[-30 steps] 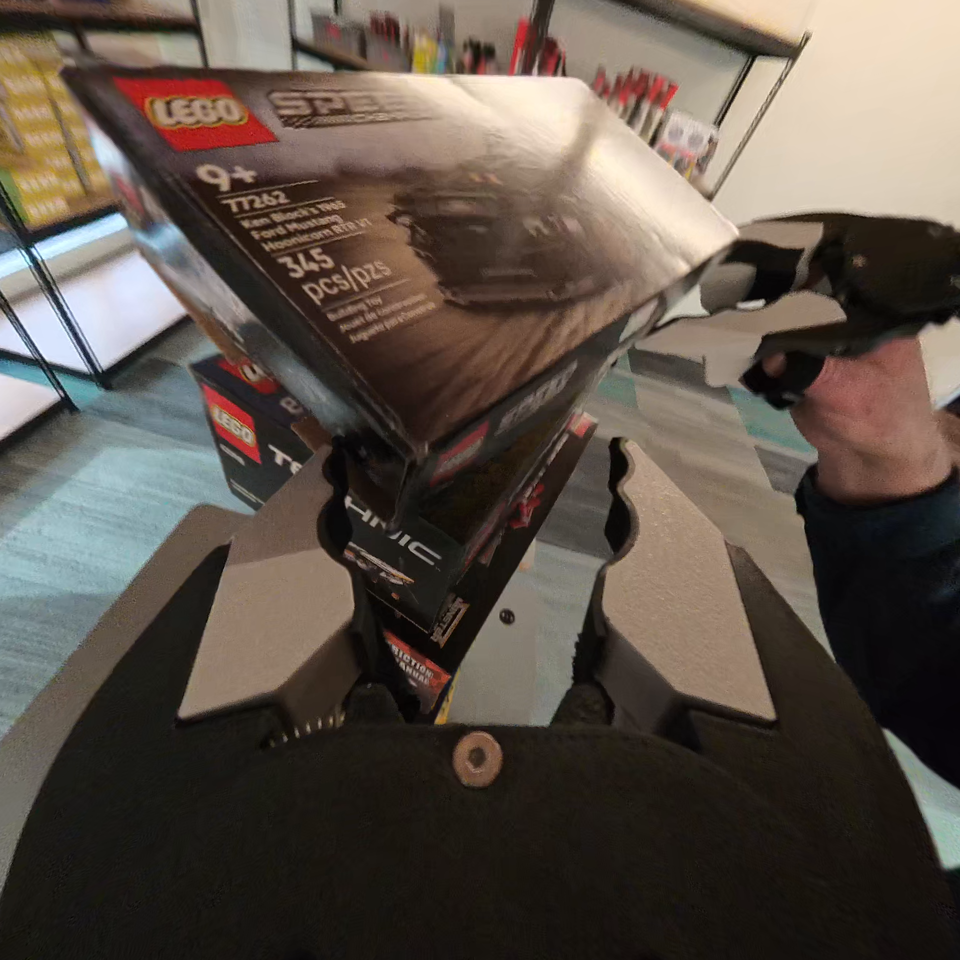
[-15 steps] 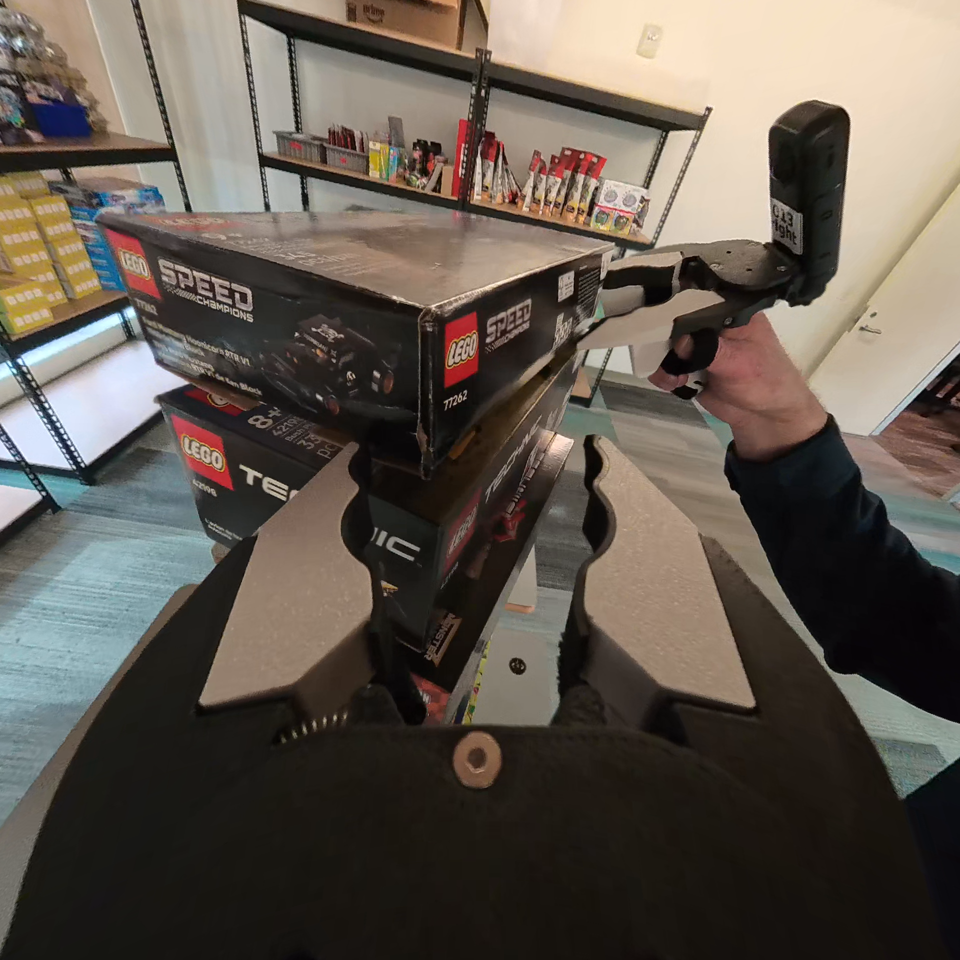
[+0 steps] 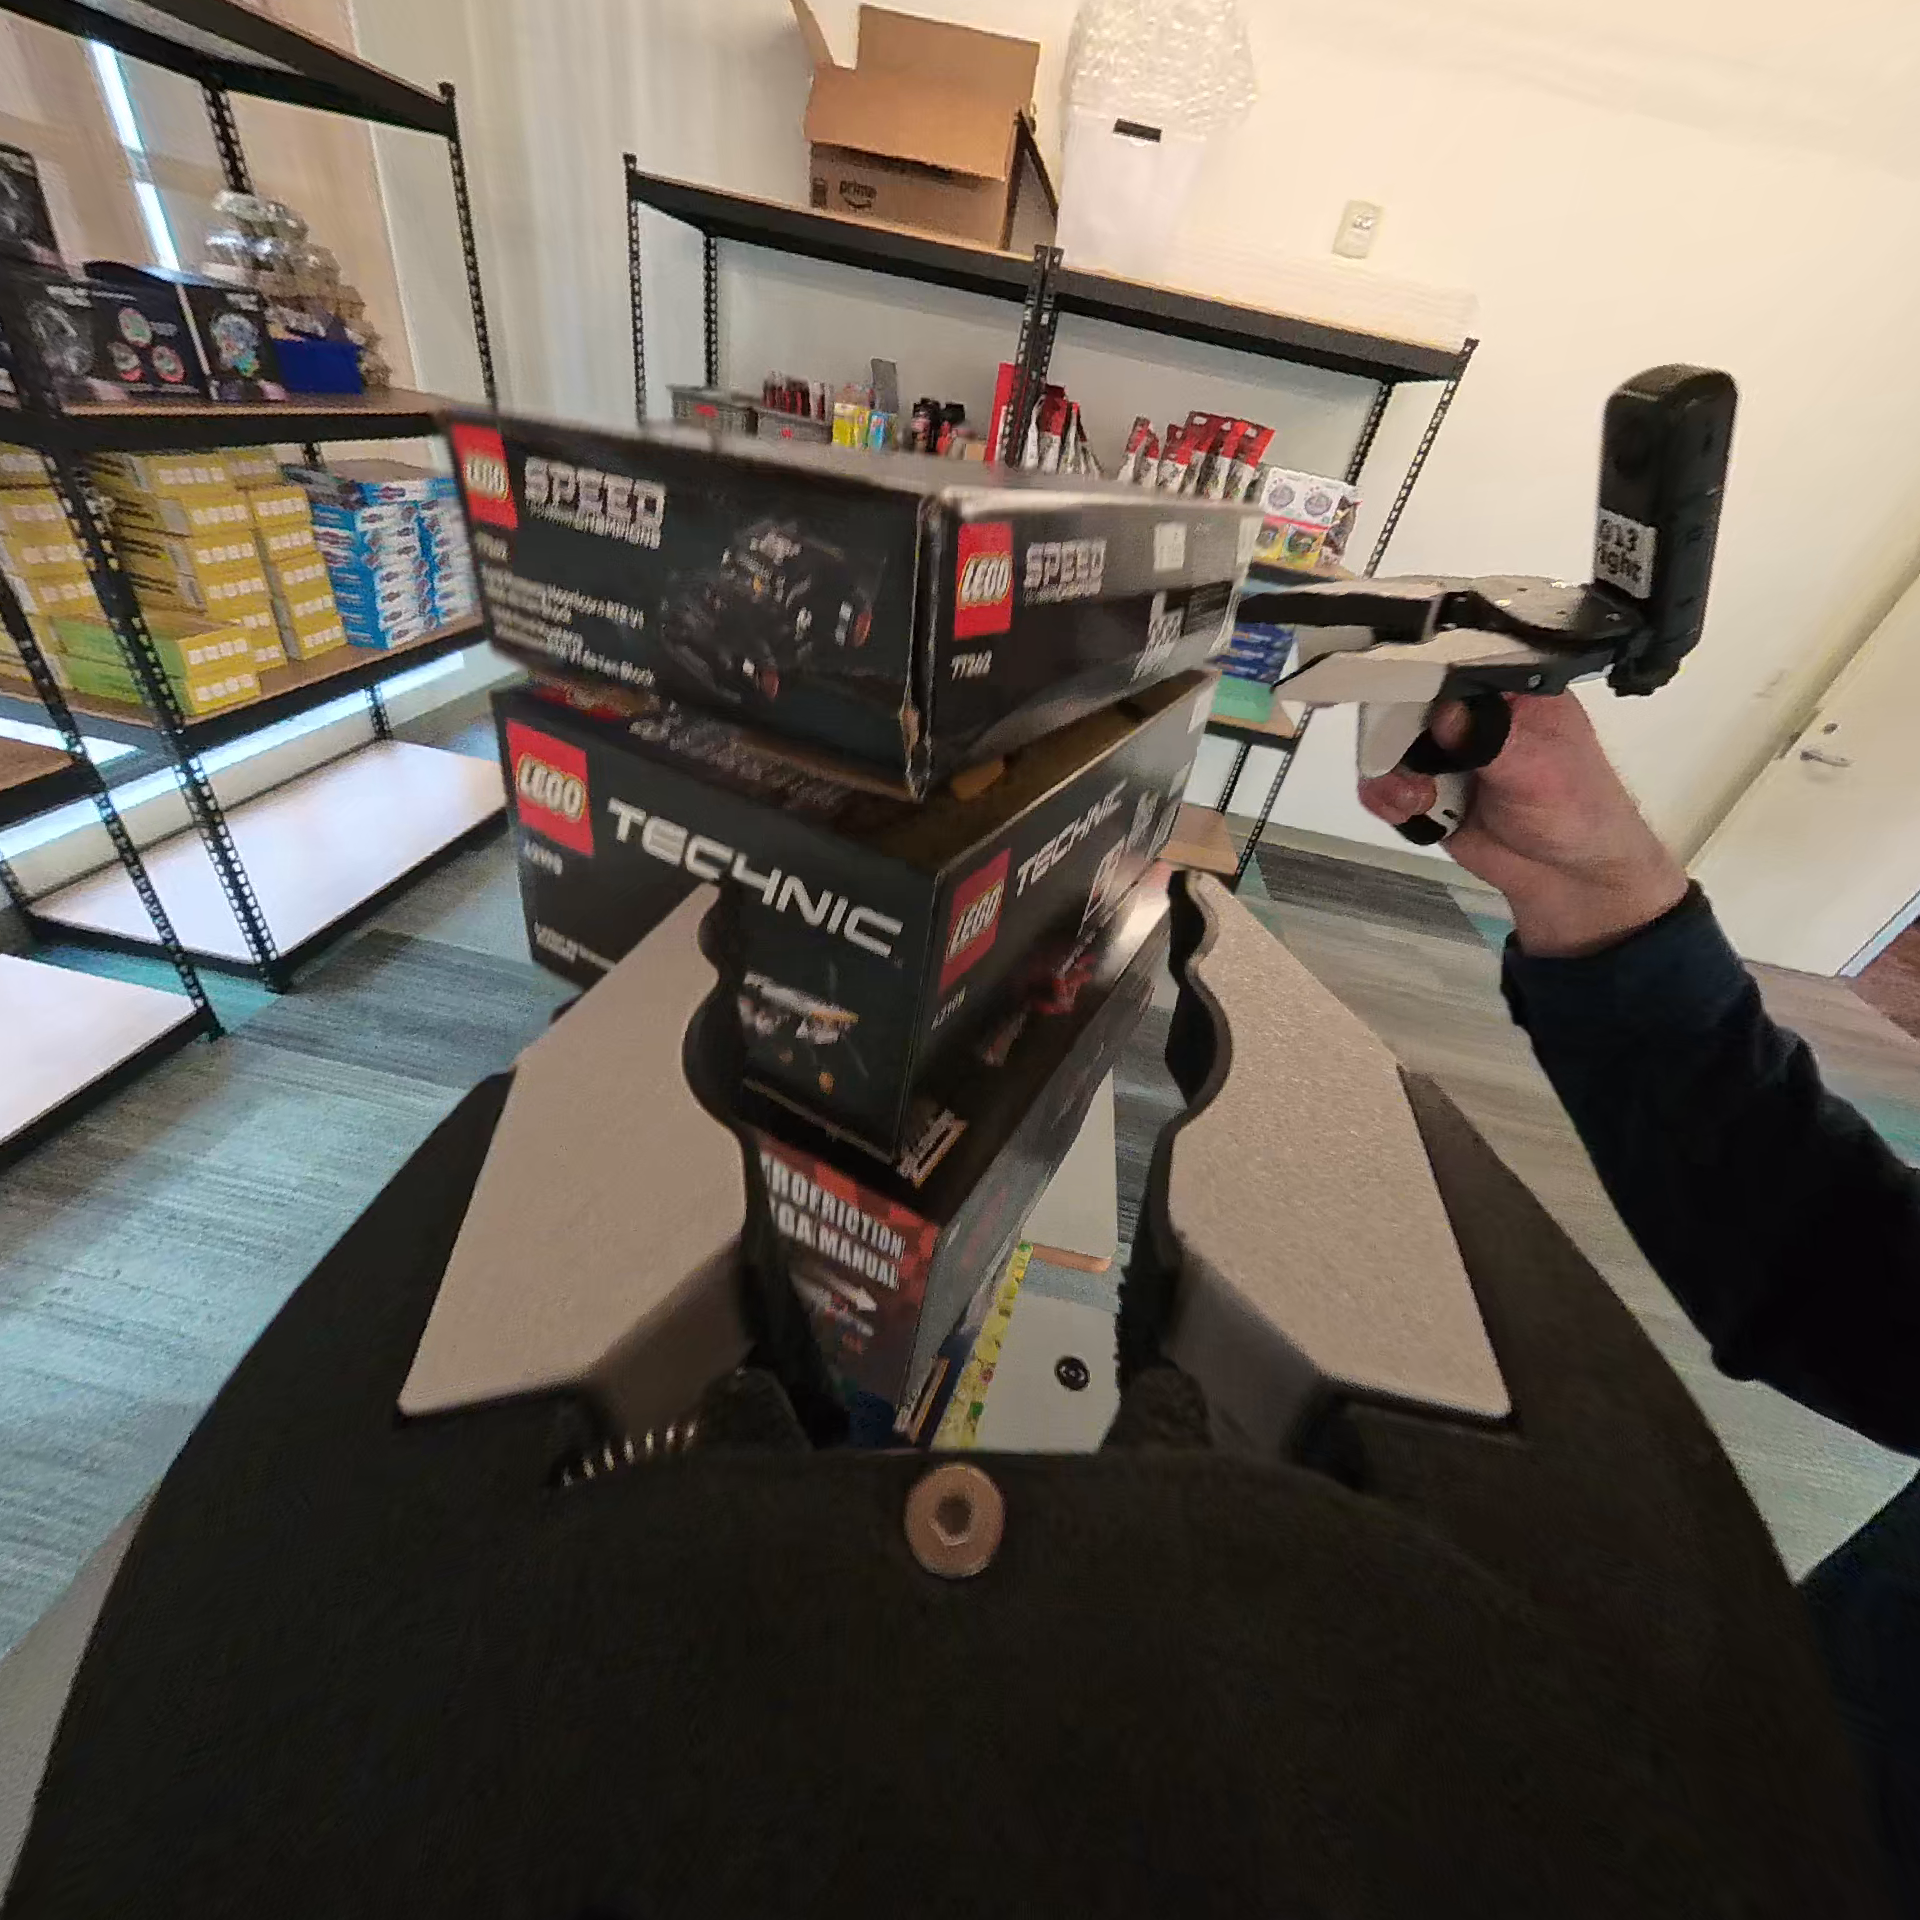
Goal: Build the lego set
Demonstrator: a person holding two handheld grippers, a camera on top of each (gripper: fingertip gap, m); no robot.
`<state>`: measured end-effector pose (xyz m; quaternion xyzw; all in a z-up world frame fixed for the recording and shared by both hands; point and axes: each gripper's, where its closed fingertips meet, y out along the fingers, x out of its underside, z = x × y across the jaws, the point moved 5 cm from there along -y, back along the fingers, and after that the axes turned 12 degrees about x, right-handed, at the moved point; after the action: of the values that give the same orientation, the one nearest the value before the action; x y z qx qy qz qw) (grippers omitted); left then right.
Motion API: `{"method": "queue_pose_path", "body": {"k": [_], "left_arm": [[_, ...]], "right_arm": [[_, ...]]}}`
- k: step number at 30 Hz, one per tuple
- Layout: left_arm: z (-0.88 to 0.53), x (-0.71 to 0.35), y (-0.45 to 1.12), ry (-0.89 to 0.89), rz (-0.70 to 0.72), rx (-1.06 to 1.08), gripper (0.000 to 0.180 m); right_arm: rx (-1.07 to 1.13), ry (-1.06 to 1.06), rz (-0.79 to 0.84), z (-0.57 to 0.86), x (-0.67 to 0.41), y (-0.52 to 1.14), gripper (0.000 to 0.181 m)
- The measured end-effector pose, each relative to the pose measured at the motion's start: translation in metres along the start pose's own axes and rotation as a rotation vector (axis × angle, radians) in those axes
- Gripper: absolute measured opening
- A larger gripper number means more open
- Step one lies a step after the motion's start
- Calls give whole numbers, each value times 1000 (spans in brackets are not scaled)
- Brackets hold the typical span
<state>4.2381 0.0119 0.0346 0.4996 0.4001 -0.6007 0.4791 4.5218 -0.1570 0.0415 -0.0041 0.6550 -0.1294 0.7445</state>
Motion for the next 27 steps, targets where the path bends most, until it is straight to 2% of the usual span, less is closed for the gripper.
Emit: {"method": "queue_pose_path", "body": {"k": [13, 27], "left_arm": [[0, 64, -10, -68, -44, -51, 80], [25, 160, -14, -135, -173, -164, 80]], "right_arm": [[-78, 151, 46, 2, 57, -19, 84], [-346, 305, 17, -79, 177, -27, 78]]}}
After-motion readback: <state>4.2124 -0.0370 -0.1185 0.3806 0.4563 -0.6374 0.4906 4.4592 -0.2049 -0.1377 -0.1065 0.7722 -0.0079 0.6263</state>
